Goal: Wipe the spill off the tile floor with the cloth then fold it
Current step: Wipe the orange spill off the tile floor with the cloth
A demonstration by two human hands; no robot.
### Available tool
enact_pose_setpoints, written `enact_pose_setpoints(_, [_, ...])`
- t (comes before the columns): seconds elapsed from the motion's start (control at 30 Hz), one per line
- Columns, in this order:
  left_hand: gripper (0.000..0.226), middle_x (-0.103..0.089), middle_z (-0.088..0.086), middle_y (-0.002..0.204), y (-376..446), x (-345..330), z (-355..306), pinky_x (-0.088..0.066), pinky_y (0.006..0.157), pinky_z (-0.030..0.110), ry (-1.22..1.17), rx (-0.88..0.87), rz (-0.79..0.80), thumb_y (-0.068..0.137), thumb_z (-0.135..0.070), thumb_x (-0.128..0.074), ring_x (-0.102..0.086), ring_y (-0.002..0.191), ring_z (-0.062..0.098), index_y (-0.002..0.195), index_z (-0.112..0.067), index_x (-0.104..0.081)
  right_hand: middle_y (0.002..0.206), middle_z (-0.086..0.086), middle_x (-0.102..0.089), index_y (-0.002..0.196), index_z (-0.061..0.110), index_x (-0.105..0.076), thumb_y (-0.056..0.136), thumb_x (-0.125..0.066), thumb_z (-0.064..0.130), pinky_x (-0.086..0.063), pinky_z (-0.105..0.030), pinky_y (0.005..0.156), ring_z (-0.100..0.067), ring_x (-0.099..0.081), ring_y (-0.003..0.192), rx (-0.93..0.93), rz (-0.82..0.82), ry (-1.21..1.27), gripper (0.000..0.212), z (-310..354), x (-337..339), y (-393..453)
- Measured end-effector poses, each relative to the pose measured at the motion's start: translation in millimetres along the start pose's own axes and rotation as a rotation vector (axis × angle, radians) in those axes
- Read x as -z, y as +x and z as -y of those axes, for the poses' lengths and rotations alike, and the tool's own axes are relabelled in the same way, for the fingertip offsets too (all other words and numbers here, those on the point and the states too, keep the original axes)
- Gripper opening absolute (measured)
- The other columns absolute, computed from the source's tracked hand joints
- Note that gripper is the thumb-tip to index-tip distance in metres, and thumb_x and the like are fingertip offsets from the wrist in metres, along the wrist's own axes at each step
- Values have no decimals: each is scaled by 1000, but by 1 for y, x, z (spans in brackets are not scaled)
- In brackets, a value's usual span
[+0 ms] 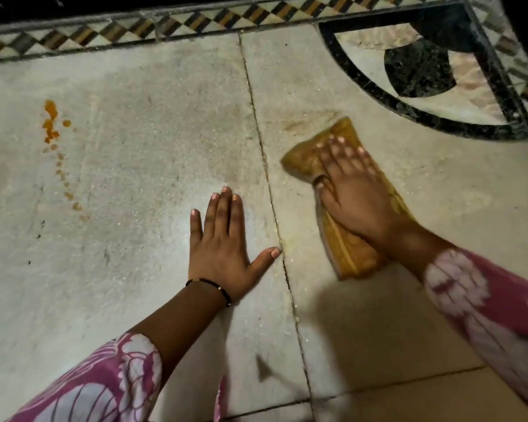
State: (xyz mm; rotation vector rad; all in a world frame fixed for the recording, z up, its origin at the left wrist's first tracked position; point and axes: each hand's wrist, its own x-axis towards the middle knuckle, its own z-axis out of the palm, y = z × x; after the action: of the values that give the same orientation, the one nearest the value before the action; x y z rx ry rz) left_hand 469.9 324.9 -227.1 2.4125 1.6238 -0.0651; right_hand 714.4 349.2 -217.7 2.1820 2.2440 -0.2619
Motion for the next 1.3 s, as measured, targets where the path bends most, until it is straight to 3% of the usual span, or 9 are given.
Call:
enact_pose_setpoints(0.17, [121, 19, 11, 156, -14, 8, 23, 12, 115, 41, -107, -94, 108, 63, -92, -20, 17, 144, 24, 149, -14, 13, 159, -5, -15, 152, 20, -14, 95, -36, 41, 11, -31, 114, -19, -8, 147, 515, 96, -66, 64, 72, -2, -7])
enact_pose_setpoints(0.4, [117, 35, 5, 148, -52, 79, 150, 20, 109, 34, 272, -454, 467, 70, -90, -25, 29, 139, 18, 141, -17, 32, 159, -1, -14, 153, 24, -8, 92, -37, 46, -10, -39, 113, -17, -13, 146, 1044, 331, -316, 71, 38, 14, -60])
enact_pose_setpoints(0.5, [114, 2, 13, 158, -68, 112, 216, -7, 118, 42, 334, -665, 321, 73, -87, -31, -1, 145, 24, 150, -11, 4, 157, -1, -21, 153, 24, -12, 93, -33, 49, -16, -39, 108, -20, -26, 143, 962, 340, -388, 68, 25, 32, -30])
enact_pose_setpoints(0.6, [113, -30, 13, 151, -87, 119, 262, -25, 104, 39, 387, -630, 304, 72, -87, -34, -27, 138, 21, 144, -1, -30, 156, -4, -13, 152, 27, 8, 98, -13, 53, -8, -40, 109, -25, -24, 142, 796, 331, -417, 63, 56, 33, -14])
enact_pose_setpoints(0.67, [111, -30, 15, 151, -93, 106, 265, -21, 105, 41, 350, -567, 285, 73, -87, -34, -26, 138, 22, 145, -1, -29, 155, -3, 7, 144, 35, 24, 93, 1, 61, 5, -39, 113, -26, -4, 146, 725, 356, -317, 62, 94, 22, -20])
enact_pose_setpoints(0.83, [102, -18, 18, 154, -87, 66, 256, -4, 113, 41, 62, -266, 93, 81, -82, -23, -9, 143, 24, 149, -6, -11, 157, 4, 8, 149, 39, 1, 94, -29, 58, 12, -40, 116, -16, 9, 145, 844, 380, -80, 66, 230, -12, -29])
enact_pose_setpoints(1.0, [90, -12, 14, 156, -75, 63, 289, 8, 113, 39, -35, -48, -81, 88, -71, -13, -14, 143, 24, 148, -3, -20, 159, 0, -17, 149, 28, -24, 86, -30, 56, 5, -44, 117, -17, -11, 146, 745, 196, -8, 69, 342, -34, 22])
enact_pose_setpoints(1.13, [88, -11, 14, 156, -76, 67, 319, 19, 111, 39, -71, 209, -158, 90, -66, -7, -19, 142, 27, 147, 0, -19, 160, 8, -7, 150, 35, -16, 88, -37, 58, 4, -43, 116, -10, 0, 146, 552, 144, -32, 70, 327, -30, 65])
enact_pose_setpoints(1.3, [87, -4, 10, 157, -103, 53, 331, 19, 112, 43, -106, 273, -112, 90, -66, -5, -13, 144, 24, 149, -3, -17, 160, 4, -4, 152, 29, -13, 93, -19, 59, -3, -44, 117, -17, -4, 148, 181, 109, -67, 67, 261, -28, 15])
